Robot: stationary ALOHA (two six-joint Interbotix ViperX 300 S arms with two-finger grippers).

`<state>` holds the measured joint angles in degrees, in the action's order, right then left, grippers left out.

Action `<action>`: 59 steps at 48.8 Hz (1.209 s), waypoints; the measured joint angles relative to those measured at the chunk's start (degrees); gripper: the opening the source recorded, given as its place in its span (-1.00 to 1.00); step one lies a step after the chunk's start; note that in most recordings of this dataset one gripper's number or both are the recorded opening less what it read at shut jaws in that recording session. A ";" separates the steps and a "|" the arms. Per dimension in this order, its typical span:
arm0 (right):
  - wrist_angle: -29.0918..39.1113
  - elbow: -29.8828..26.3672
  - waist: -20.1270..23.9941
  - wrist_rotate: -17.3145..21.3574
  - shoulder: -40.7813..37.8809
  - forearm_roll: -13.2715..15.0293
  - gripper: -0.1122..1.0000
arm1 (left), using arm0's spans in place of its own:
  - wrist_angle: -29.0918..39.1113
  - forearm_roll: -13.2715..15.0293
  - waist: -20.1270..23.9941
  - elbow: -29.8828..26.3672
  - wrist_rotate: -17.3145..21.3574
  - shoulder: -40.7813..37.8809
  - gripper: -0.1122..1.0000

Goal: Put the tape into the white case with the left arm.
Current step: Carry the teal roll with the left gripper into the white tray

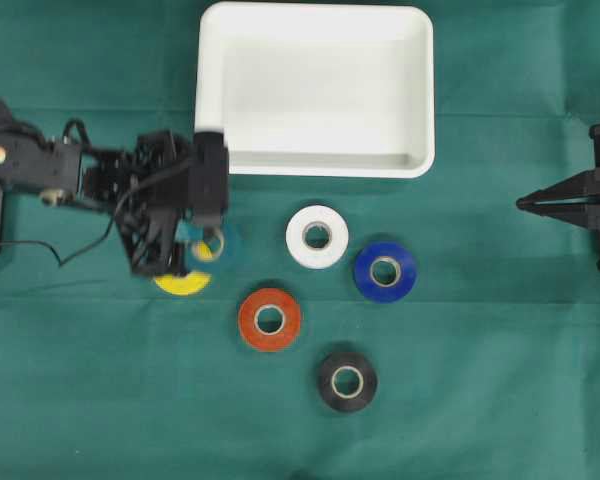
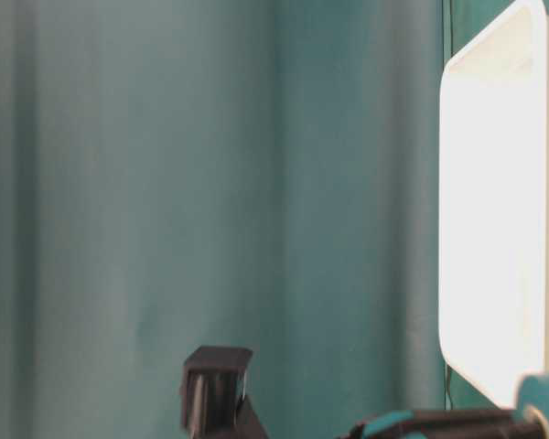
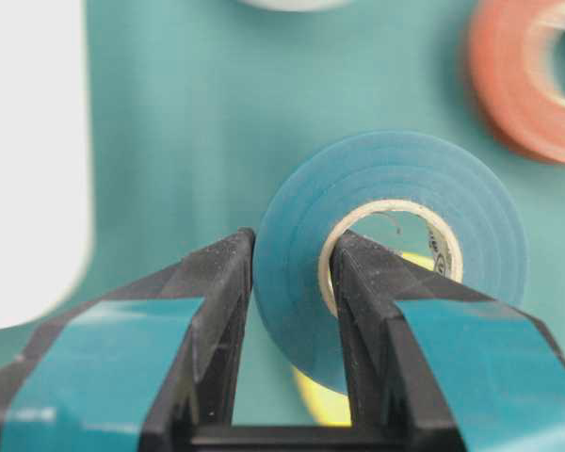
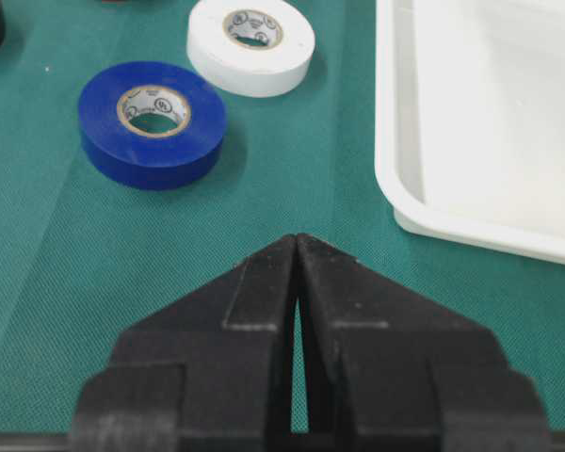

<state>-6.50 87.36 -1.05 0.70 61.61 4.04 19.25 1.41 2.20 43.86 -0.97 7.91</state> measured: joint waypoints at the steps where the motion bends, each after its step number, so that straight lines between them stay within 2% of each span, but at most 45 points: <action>1: 0.00 0.00 0.00 0.09 0.00 0.00 -0.97 | -0.09 0.00 0.97 -0.09 0.00 0.00 -0.37; 14: -0.09 0.18 0.00 0.09 0.00 0.00 -0.97 | -1.23 0.00 11.60 -0.62 0.44 0.00 -0.37; 19: 0.00 0.18 0.00 0.09 0.00 0.00 -0.97 | -2.02 0.00 14.94 -1.85 2.46 -0.09 -0.37; 33: 0.00 0.26 0.00 0.00 0.09 0.00 -0.97 | -2.72 0.00 21.80 -6.42 8.53 -4.39 -0.37; 42: -0.09 0.35 0.00 0.00 0.09 0.00 -0.97 | -2.72 0.00 26.02 -9.76 8.79 -8.70 -0.37; 59: -0.09 0.53 0.00 0.00 0.35 0.00 -0.97 | -2.81 -0.09 30.41 -14.85 8.88 -14.24 -0.37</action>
<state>-6.59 87.89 -1.05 0.70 61.96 4.04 16.44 1.32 32.61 29.00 7.91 -6.33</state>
